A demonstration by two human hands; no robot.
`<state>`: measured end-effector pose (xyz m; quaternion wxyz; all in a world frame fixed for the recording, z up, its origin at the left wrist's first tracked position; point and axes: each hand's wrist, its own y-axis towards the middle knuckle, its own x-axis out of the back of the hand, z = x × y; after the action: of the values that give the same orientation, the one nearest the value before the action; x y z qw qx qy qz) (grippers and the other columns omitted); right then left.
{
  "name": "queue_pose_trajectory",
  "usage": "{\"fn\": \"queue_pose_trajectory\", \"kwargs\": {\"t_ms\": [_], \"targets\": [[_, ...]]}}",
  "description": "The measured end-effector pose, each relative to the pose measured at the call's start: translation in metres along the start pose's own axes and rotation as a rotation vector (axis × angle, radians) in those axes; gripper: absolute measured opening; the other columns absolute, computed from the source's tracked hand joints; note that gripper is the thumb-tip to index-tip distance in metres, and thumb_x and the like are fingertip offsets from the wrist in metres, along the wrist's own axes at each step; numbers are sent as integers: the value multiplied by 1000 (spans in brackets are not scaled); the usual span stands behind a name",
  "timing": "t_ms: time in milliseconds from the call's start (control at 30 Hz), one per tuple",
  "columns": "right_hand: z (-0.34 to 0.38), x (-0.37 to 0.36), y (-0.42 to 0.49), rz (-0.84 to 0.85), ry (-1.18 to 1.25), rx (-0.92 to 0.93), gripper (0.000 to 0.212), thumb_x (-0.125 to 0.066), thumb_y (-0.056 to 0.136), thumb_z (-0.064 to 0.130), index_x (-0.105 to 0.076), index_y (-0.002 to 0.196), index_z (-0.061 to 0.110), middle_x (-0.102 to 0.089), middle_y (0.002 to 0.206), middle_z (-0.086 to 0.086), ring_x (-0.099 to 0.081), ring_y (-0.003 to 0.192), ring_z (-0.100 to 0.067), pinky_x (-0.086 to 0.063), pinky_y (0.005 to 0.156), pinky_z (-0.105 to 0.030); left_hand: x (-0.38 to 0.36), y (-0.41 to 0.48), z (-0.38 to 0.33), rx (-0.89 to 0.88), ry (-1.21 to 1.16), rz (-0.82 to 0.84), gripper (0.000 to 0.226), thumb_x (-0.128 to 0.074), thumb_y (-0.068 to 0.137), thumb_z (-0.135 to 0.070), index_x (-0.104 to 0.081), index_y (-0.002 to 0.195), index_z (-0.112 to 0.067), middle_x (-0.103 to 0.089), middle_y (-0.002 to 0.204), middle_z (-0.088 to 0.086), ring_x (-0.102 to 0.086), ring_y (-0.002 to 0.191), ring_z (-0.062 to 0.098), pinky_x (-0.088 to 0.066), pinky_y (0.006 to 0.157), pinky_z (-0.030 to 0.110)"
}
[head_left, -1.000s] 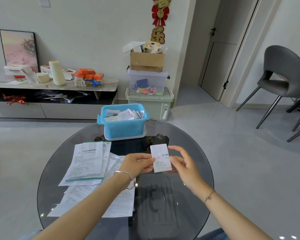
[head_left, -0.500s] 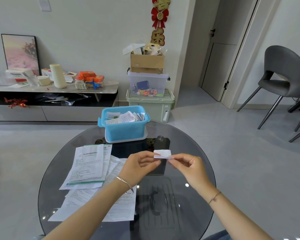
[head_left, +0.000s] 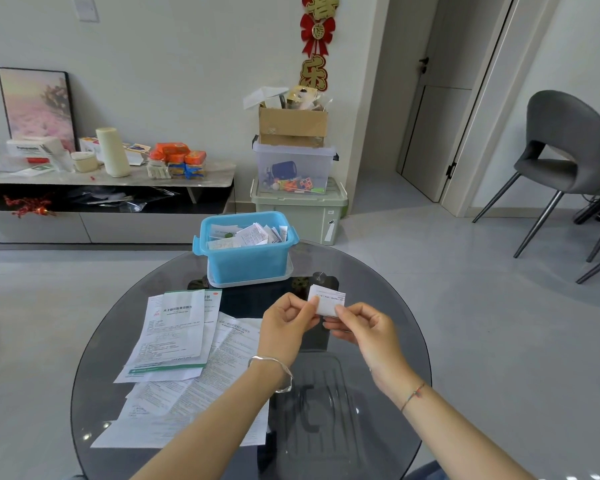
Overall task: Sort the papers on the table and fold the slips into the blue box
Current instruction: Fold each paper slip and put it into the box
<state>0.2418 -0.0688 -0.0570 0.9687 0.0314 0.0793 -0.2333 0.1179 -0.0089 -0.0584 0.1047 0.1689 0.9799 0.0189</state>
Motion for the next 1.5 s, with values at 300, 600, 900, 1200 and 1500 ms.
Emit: {"fn": "queue_pose_trajectory", "kwargs": {"t_ms": [300, 600, 900, 1200, 1500], "targets": [[0, -9, 2, -15, -24, 23, 12, -59, 92, 8, -51, 84, 3, -69, 61, -10, -66, 54, -17, -52, 51, -22, -4, 0, 0, 25, -3, -131, 18, -67, 86, -14, -55, 79, -5, -71, 78, 14, -72, 72, 18, -55, 61, 18], [-10, -8, 4, 101, -304, 114, 24, -47, 99, 19, -64, 82, 16, -50, 52, 5, -45, 47, -5, -37, 45, -17, -5, -5, -5, 45, 33, -144, 23, -68, 85, -14, -51, 99, -12, -73, 83, 8, -70, 64, 9, -52, 57, 13], [-14, -13, 8, 84, -341, 192, 34, -45, 100, 21, -56, 70, 12, -46, 50, 9, -38, 49, -5, -33, 48, -18, 5, 0, -5, 144, 106, 8, 28, -74, 81, -18, -69, 107, -13, -75, 87, 2, -70, 74, 9, -55, 72, 18], [-1, -50, 24, 43, -367, 236, 43, -39, 102, 26, -47, 60, 19, -47, 48, 17, -44, 50, 0, -35, 53, -11, 21, 16, -25, 201, 61, -26, 30, -75, 80, -24, -71, 108, -16, -74, 94, 1, -68, 77, 7, -55, 74, 18], [6, -111, 55, 116, -285, 166, 25, -43, 100, 33, -65, 94, 23, -64, 79, 13, -62, 75, 2, -47, 64, -10, 82, 53, -51, 270, -23, -42, 10, -67, 87, -16, -71, 96, -16, -72, 106, 7, -66, 105, 20, -53, 94, 35]]}}
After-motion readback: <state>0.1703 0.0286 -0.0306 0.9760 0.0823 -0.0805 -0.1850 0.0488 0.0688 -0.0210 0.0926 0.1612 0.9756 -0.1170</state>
